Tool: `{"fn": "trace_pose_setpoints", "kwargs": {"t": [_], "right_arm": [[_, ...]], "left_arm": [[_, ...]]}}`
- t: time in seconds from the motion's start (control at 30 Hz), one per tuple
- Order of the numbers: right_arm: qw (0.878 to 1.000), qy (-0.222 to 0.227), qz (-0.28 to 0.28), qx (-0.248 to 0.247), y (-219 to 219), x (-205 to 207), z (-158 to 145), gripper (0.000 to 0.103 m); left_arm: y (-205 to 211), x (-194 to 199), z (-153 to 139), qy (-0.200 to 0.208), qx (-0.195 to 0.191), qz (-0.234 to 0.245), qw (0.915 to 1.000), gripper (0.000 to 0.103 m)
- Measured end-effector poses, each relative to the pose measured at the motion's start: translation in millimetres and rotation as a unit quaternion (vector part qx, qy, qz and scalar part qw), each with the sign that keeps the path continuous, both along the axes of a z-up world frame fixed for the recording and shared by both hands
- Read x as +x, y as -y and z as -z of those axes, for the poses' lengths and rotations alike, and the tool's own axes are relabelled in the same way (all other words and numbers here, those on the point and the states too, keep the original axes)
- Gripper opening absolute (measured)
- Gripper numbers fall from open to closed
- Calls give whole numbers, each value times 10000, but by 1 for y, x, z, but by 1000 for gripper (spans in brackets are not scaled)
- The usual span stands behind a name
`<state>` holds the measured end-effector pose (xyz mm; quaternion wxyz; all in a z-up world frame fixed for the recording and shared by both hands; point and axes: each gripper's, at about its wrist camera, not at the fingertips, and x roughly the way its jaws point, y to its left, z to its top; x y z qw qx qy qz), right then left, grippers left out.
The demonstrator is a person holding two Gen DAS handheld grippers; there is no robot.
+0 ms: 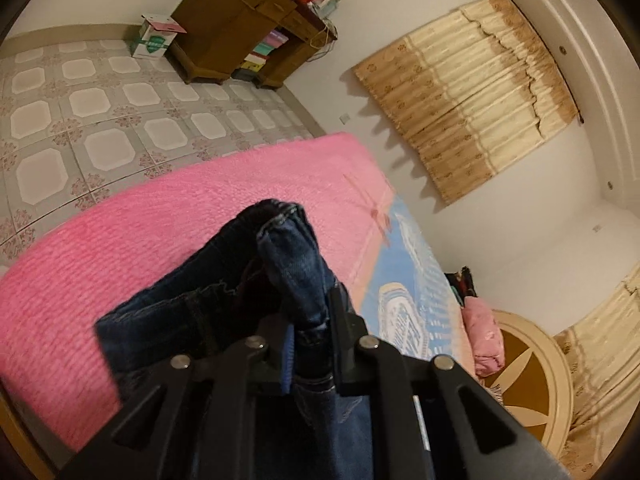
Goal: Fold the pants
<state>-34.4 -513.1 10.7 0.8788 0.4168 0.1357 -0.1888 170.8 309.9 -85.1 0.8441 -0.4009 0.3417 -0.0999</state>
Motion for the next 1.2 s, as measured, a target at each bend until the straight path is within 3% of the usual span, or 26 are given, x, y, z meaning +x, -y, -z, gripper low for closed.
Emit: {"fn": "trace_pose_setpoints", "kwargs": {"t": [0.1,0.23,0.27,0.37,0.47,0.57,0.77,0.87,0.93,1.0,1.07,1.13,1.2], "right_arm": [[9994,-184,275,92,3,-45,21,4],[9940,-560,662,665,8,-97,83,4],[9920,-729,715,742,6,-104,101,4],[9838,-1463,690,776,0,-106,157,4],[9777,-1764,723,878,-2,-111,186,4],[9775,-1828,692,792,-1,-109,183,4],[9824,-1833,358,32,-9,-90,138,4],[9748,-2176,385,-303,-11,-78,130,4],[9673,-2498,432,-118,-7,-79,142,8],[9643,-2549,654,288,-1,-93,153,14],[9620,-2321,1283,642,7,-118,154,20],[9482,-2346,2031,678,9,-135,145,21],[9434,-2337,2300,487,1,-133,127,22]], "left_arm": [[-17,-19,4,-47,-5,-126,9999,14],[-34,-36,27,-301,33,-374,9988,14],[-35,-40,35,-390,139,-428,9982,14],[-24,-39,72,-970,937,-423,9900,14],[-21,-41,106,-1433,1071,-486,9827,15],[-25,-42,114,-1396,956,-548,9841,17],[-8,-30,99,-1404,1697,-423,9745,18],[-13,-35,95,-1490,1867,-382,9703,32],[-26,-47,89,-1476,1891,-514,9694,40],[-41,-60,76,-1376,2078,-801,9651,40],[-56,-71,60,-1167,2198,-1053,9628,41],[-63,-76,46,-942,2329,-1196,9605,41],[-60,-72,33,-689,2488,-1095,9599,41]]}}
